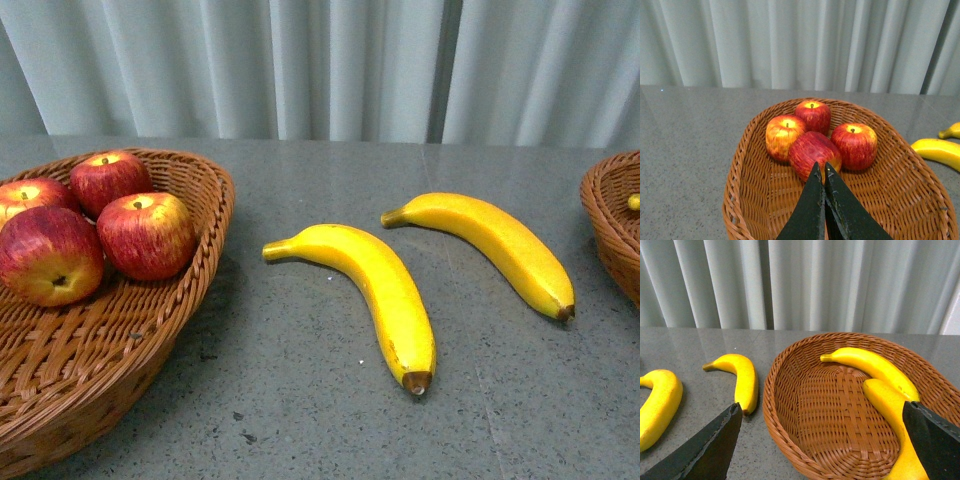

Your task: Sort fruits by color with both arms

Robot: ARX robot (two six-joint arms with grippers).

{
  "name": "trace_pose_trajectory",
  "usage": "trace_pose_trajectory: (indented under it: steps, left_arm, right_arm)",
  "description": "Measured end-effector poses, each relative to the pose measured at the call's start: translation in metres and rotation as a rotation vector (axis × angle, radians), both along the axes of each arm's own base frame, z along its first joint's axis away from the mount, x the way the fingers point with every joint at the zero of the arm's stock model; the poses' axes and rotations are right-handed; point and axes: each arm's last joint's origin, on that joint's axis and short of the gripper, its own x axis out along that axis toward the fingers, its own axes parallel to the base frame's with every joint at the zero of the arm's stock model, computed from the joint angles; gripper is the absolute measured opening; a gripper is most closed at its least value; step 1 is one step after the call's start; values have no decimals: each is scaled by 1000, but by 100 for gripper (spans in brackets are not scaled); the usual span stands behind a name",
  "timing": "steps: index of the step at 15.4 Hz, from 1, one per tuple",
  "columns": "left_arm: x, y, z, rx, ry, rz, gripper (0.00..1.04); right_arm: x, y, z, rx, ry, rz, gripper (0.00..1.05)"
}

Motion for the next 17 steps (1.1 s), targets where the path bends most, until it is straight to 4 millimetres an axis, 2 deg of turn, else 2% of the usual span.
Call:
trace_pose_trajectory:
  steps: [2, 4, 6, 12, 13, 17]
  left_arm:
    - [-9, 0, -5, 0, -15, 0, 1]
    - [-9, 0, -5, 0, -19, 0, 1]
    - [-9, 0, -14, -1, -8, 3, 1]
    - [-9, 0, -13, 0, -19, 0, 1]
    - [-9, 0, -13, 0, -19, 0, 5]
    - [-9, 0, -12, 0, -19, 0, 54]
  right_arm:
    - [0, 0, 0, 0, 0, 0, 98]
    - [0, 0, 0, 0, 0, 0, 98]
    - [0, 0, 0, 0, 1, 0, 98]
    - [0, 0, 0, 0, 0, 0, 98]
    - [0, 0, 0, 0, 0, 0, 98]
    - [0, 0, 0, 0, 0, 0, 98]
